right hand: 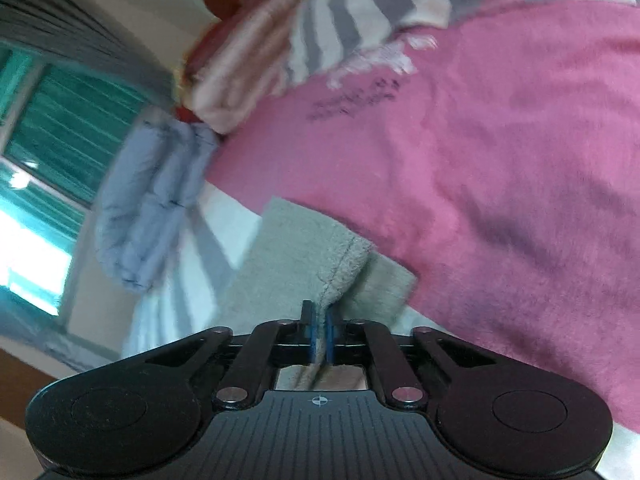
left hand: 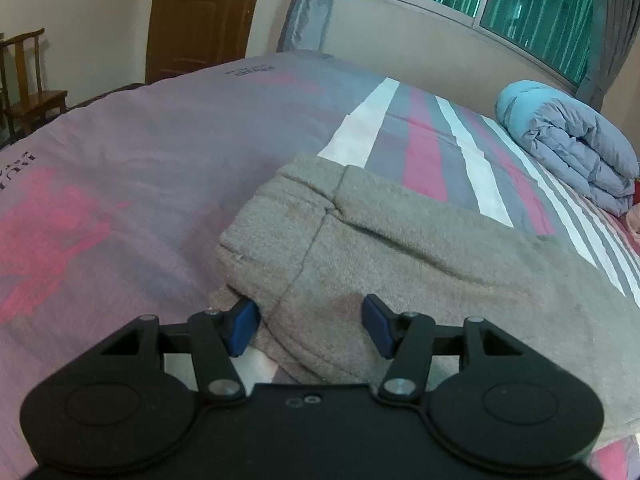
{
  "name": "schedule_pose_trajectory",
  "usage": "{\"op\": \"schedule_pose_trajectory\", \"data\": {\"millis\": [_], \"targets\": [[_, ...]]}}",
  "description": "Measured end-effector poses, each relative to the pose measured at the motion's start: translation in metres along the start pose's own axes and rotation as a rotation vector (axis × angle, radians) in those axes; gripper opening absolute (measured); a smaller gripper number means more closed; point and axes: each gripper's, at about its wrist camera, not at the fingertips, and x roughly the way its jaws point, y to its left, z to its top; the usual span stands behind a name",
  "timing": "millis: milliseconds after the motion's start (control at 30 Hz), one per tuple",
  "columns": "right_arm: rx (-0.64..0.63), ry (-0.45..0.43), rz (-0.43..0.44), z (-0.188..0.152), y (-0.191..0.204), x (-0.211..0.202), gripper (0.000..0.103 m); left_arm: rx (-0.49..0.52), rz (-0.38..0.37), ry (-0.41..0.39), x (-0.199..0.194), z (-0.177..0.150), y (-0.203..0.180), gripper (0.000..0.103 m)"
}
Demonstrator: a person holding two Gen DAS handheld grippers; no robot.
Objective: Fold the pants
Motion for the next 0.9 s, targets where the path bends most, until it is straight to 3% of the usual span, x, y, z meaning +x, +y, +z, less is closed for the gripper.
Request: {"op": "schedule_pose_trajectory", "data": {"millis": [100, 333, 367, 400, 433, 500, 667, 700, 733, 800, 900], "targets": [[-0.03, -0.045, 0.063, -0.005, 0.004, -0.026, 0.004, 0.015, -0.009, 0.0, 0.0, -0.001, 0.001, 0.048], [0.05, 0.028, 0.017, -0.006, -0.024, -0.008, 0.005, 0.016, -0.004, 0.005, 0.001, 0.0, 0.0, 0.048], [0.052, 0.021, 0.02, -0.005, -0.024, -0.011, 0.009, 0.016, -0.006, 0.004, 0.001, 0.0, 0.0, 0.048], [0.055, 0.014, 0.024, -0.006, -0.022, -0.016, 0.02, 0.017, -0.007, 0.002, 0.001, -0.001, 0.0, 0.048], [0.055, -0.009, 0.034, -0.008, -0.021, -0.024, 0.038, 0.02, -0.007, 0.0, 0.001, -0.002, 0.0, 0.048], [0.055, -0.05, 0.024, -0.012, -0.021, -0.038, 0.052, 0.022, -0.003, -0.003, 0.002, -0.003, -0.001, 0.048], [0.034, 0.003, -0.01, -0.012, -0.018, -0.016, 0.052, 0.026, 0.002, 0.005, 0.003, -0.001, -0.001, 0.048], [0.001, 0.015, -0.022, -0.011, -0.012, -0.01, 0.041, 0.025, -0.001, 0.008, 0.003, 0.0, -0.001, 0.049], [-0.053, 0.028, -0.053, -0.01, -0.004, -0.003, 0.008, 0.025, -0.004, 0.011, 0.003, 0.001, 0.0, 0.049], [-0.15, 0.041, -0.062, -0.003, 0.011, 0.001, 0.009, 0.024, -0.011, 0.014, 0.003, 0.001, 0.001, 0.049], [-0.281, -0.063, 0.054, 0.004, 0.038, -0.026, 0.009, 0.039, -0.015, 0.009, 0.004, 0.0, 0.002, 0.05]]}}
